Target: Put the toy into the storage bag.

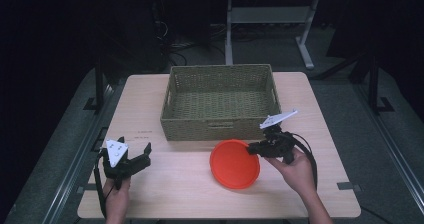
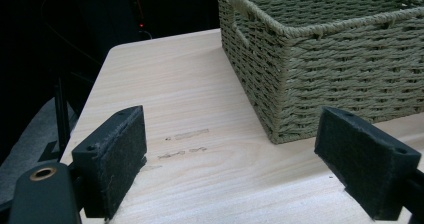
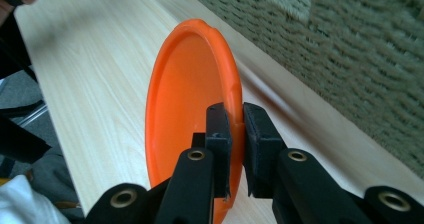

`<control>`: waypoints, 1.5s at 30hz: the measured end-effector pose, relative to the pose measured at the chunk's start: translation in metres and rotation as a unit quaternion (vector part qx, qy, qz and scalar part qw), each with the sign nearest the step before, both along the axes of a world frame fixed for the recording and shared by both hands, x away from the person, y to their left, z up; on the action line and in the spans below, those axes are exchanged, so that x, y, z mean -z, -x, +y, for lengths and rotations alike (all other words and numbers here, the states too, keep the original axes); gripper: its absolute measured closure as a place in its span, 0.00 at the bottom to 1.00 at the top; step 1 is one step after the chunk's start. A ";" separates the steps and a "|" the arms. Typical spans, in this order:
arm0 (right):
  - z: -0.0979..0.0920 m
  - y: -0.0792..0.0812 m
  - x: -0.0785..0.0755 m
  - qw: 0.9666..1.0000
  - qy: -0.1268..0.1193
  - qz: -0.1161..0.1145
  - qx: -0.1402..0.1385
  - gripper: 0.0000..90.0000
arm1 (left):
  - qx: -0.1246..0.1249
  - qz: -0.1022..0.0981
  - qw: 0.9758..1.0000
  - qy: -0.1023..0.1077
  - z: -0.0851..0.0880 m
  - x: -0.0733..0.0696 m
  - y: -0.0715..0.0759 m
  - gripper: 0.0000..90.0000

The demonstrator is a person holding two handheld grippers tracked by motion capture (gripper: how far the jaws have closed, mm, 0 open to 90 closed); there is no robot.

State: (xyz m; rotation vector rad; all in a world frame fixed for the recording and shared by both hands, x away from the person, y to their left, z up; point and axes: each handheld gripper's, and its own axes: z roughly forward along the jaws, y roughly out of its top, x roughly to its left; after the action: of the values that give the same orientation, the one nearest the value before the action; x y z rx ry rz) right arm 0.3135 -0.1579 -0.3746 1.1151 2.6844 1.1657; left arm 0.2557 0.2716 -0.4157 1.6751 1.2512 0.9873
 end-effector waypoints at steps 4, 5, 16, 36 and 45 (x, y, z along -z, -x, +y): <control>-0.002 -0.002 -0.013 1.000 -0.004 -0.008 -0.003 0.91 | 0.003 0.000 1.000 -0.002 -0.001 0.000 0.000 0.14; -0.003 -0.003 -0.019 1.000 -0.004 -0.011 0.002 0.91 | 0.001 0.000 1.000 -0.001 -0.001 0.001 0.000 0.14; -0.001 -0.014 -0.051 1.000 0.006 -0.028 -0.002 0.91 | -0.003 -0.001 1.000 0.001 0.001 0.001 0.001 0.14; -0.006 -0.039 -0.108 0.999 0.026 -0.044 0.019 0.91 | -0.006 -0.002 1.000 0.009 0.002 0.000 0.000 0.14; -0.012 -0.053 -0.123 0.998 0.022 -0.045 0.029 0.91 | -0.006 -0.003 1.000 0.010 0.003 0.001 -0.001 0.14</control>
State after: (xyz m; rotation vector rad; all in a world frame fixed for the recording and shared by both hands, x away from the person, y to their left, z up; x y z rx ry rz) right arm 0.3668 -0.1702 -0.2512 1.0976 2.5800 1.1152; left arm 0.2564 0.2744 -0.4162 1.6494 1.2650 0.9831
